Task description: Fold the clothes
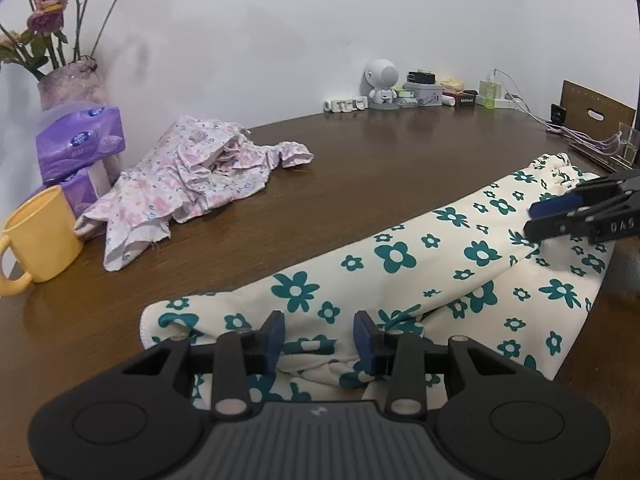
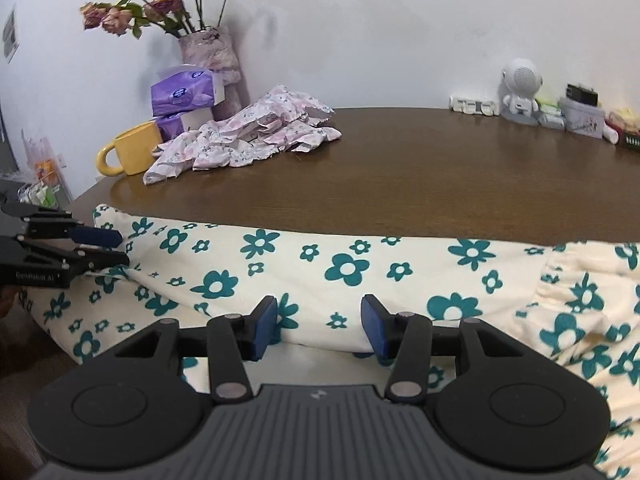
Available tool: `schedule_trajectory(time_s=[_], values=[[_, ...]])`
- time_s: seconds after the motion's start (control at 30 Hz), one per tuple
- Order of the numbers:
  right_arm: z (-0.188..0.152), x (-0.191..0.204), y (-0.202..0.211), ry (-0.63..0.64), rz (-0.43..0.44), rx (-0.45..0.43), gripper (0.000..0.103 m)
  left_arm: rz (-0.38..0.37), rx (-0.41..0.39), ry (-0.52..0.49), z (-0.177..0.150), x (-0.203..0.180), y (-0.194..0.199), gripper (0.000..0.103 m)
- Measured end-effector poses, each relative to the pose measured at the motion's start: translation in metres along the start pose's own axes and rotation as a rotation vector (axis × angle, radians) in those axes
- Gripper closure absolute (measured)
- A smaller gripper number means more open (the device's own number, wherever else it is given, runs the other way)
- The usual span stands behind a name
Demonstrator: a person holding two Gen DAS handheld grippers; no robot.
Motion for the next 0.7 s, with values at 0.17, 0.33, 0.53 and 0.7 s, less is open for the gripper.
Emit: schedule_trajectory(time_s=[0.17,0.33,0.53,0.7], values=[[0.001,-0.027,0.023,-0.008,-0.075,-0.051,0.056,0.024,-0.045,0.069,0.007,0.007,0.010,0.062],[-0.010,-0.050,0.032,-0.002,-0.109,-0.028,0.059,0.031,-0.010,0.050,0.000,0.003,0.002,0.064],[-0.018,-0.051,0.029,0.056,-0.084,-0.022,0.059,0.051,-0.012,0.040,-0.002,0.001,0.003,0.064],[-0.009,-0.070,0.050,-0.019,-0.093,-0.096,0.059,0.064,-0.060,0.078,0.007,0.000,0.014,0.061]])
Point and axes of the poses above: each gripper's, at about its wrist camera, not at the fingertips, and y roughly against the way its jaws point, x to its left, z to its top, the point moved 7 cm from there along -y, roughly the way its jaws point, and after that the axes turned 7 degrees about y, right-handed, at the moved point
